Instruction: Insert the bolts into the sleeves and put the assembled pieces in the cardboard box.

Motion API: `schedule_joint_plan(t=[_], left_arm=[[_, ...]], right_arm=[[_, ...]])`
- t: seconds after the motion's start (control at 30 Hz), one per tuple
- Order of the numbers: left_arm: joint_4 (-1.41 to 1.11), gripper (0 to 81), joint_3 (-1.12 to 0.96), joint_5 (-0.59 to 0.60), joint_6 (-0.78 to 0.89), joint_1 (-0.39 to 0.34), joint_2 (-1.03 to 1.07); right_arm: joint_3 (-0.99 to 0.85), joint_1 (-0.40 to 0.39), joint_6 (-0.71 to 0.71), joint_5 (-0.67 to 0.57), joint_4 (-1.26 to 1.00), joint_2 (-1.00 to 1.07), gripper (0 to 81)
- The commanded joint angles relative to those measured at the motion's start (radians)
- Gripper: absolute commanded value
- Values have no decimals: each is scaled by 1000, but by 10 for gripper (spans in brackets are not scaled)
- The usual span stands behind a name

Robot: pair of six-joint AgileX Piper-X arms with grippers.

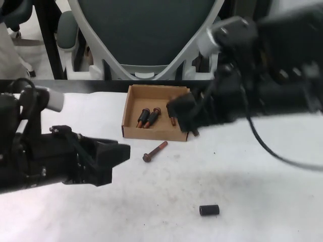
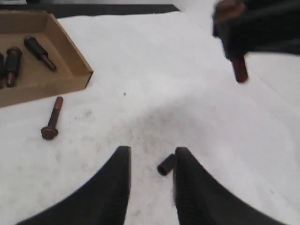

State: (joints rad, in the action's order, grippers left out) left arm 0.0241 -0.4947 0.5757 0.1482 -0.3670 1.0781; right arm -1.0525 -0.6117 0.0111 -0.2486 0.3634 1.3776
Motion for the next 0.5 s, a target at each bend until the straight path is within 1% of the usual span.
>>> schedule_joint_plan(t=[0.0, 0.07, 0.13, 0.27, 0.37, 0.47], left_arm=[[95, 192, -36, 24, -25, -5, -14], [109, 171, -41, 24, -16, -5, -14], [111, 170, -45, 17, -7, -5, -14], [120, 170, -79, -58, 0, -5, 6], [172, 170, -146, -83, -44, -5, 54], [281, 170, -232, -97, -90, -5, 119]], right_arm=[[-197, 46, 10, 5, 109, 170, 2], [-307, 63, 10, 5, 184, 258, 2], [-432, 80, 16, 5, 282, 357, 2], [-644, 104, 42, 15, 432, 523, 2], [-788, 115, 51, 40, 505, 639, 2], [-901, 129, 51, 49, 555, 729, 2]])
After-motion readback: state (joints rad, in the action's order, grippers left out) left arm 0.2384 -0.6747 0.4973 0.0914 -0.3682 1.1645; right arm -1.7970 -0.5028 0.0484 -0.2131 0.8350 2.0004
